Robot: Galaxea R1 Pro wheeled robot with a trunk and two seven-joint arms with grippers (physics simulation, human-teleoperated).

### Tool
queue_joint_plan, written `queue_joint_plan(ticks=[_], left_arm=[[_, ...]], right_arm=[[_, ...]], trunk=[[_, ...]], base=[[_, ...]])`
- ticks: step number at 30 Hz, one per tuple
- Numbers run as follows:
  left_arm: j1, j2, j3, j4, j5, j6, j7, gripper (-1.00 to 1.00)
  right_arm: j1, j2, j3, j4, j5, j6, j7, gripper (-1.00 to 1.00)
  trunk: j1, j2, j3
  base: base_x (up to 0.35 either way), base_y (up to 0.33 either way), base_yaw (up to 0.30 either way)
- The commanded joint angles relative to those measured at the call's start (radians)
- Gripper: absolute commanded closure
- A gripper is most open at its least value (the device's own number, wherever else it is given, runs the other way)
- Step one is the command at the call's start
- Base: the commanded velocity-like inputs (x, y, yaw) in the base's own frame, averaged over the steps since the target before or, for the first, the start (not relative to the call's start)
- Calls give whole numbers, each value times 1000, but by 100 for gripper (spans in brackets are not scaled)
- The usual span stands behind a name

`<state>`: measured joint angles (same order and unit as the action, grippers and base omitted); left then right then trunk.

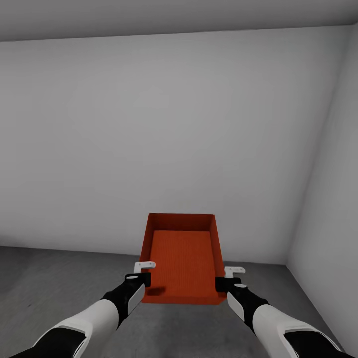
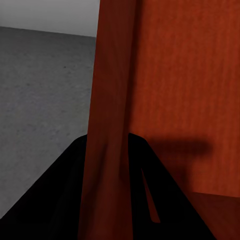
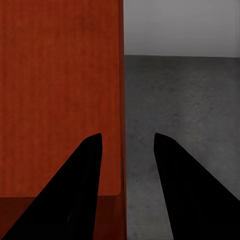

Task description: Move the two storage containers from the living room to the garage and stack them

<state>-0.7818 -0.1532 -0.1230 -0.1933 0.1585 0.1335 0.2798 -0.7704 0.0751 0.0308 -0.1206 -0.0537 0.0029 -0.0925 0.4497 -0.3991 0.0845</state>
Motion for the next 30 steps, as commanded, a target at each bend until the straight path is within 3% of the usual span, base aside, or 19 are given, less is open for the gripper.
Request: queue_joint_plan(ticks=[1, 30], left_arm=[[-1, 9, 22, -14, -13, 6, 7, 100], [-1, 11, 22, -14, -13, 8, 5, 100]], right_arm=[[0, -4, -3, 3, -10, 0, -7, 100], [0, -4, -2, 2, -11, -1, -9, 100]], trunk=[[0, -1, -1], [0, -1, -2]], base=[[0, 0, 0], [237, 174, 0]])
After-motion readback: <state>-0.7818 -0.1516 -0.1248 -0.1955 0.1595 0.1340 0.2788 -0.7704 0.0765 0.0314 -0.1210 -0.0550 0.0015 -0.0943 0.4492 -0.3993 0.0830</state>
